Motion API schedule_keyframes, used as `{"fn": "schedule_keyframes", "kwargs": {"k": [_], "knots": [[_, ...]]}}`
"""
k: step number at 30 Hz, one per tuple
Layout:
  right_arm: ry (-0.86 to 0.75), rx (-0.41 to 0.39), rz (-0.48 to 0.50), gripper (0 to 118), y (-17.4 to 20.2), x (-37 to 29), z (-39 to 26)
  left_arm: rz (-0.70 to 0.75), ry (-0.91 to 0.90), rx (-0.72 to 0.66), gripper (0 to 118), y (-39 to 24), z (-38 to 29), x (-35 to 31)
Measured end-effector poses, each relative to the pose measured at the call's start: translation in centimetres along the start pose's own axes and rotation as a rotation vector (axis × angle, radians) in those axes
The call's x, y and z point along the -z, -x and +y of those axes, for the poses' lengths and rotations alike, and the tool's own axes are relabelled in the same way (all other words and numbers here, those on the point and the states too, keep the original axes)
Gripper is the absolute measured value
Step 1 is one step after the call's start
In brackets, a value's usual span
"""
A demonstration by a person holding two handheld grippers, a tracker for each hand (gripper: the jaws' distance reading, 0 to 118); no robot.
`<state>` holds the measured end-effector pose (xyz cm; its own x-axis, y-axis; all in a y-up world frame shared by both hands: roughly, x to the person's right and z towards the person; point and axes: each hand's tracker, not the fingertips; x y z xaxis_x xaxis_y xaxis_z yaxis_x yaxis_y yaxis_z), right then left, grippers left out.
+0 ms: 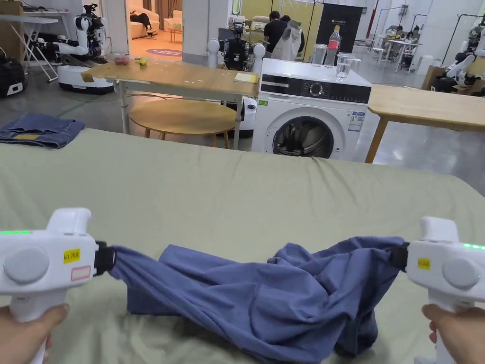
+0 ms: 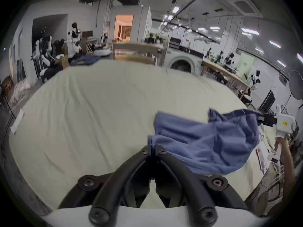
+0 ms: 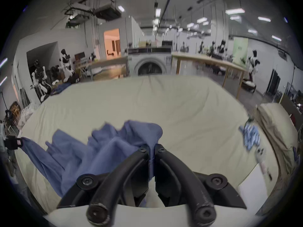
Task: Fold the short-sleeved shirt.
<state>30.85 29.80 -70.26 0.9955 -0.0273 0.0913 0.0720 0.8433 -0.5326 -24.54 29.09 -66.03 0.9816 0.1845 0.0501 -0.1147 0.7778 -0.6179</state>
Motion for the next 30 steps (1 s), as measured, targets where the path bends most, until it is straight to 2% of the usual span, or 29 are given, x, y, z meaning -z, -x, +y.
{"fn": "schedule_keyframes", "kwargs": {"k": [5, 7, 8, 21, 27, 30], "knots": [[-0.099, 0.008, -0.018, 2, -0.8, -2.8, 4.6, 0.019, -0.145, -0.013, 0, 0.7, 6.4, -2.5], [-0.132, 0.028, -0.013, 2, -1.0, -3.7, 6.3, 0.081, -0.198, 0.010, 0, 0.6, 8.8, -3.4], [-0.134, 0.035, -0.006, 2, -1.1, -4.1, 7.4, 0.058, -0.256, -0.003, 0, 0.8, 10.2, -4.0], [-0.254, 0.082, -0.034, 2, -0.3, -3.4, 17.8, 0.149, -0.342, -0.078, 0, 5.2, 24.0, -4.3], [-0.318, 0.063, -0.041, 2, 1.0, -2.3, 22.6, 0.172, -0.359, -0.134, 0, 7.1, 28.2, -3.3], [-0.337, 0.046, -0.044, 2, 1.7, -1.7, 24.0, 0.189, -0.372, -0.111, 0, 7.3, 28.8, -3.3]]}}
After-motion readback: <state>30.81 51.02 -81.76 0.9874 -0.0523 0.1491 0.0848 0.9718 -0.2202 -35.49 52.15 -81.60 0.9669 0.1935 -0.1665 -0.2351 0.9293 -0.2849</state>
